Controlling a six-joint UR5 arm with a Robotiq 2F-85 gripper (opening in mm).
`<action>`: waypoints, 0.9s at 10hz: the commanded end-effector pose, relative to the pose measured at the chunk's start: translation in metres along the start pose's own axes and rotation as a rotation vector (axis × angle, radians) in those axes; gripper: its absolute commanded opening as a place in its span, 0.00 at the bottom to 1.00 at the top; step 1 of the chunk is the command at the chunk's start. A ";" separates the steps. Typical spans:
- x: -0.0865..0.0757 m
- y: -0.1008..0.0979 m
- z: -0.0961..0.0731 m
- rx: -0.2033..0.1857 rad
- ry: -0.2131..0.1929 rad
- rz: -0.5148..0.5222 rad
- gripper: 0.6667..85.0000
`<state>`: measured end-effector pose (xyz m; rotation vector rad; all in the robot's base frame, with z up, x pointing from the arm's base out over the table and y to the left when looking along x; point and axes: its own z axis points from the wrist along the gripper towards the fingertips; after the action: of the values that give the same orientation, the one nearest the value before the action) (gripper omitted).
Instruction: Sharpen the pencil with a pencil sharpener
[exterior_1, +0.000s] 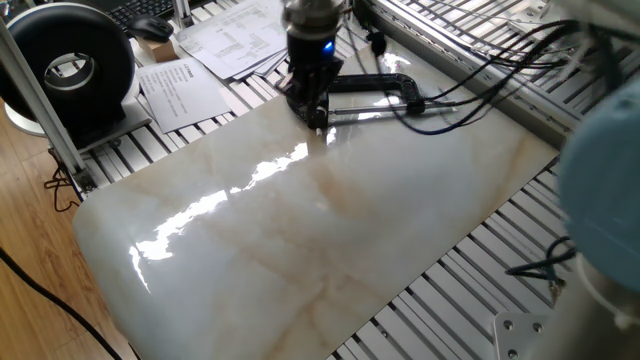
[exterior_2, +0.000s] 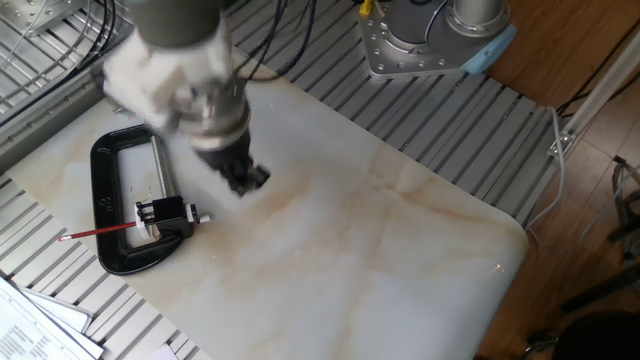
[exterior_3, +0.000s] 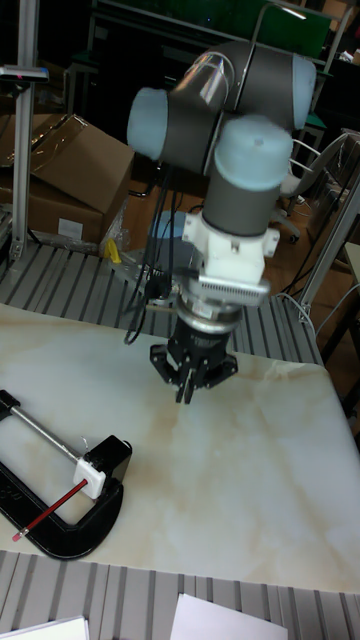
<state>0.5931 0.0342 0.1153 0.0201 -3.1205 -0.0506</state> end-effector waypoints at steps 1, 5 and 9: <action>-0.016 -0.004 0.027 0.033 0.015 0.015 0.19; -0.040 0.006 0.040 0.020 -0.040 0.004 0.21; -0.046 0.006 0.038 -0.032 -0.097 0.035 0.21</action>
<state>0.6238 0.0353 0.0770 -0.0071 -3.1603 -0.0361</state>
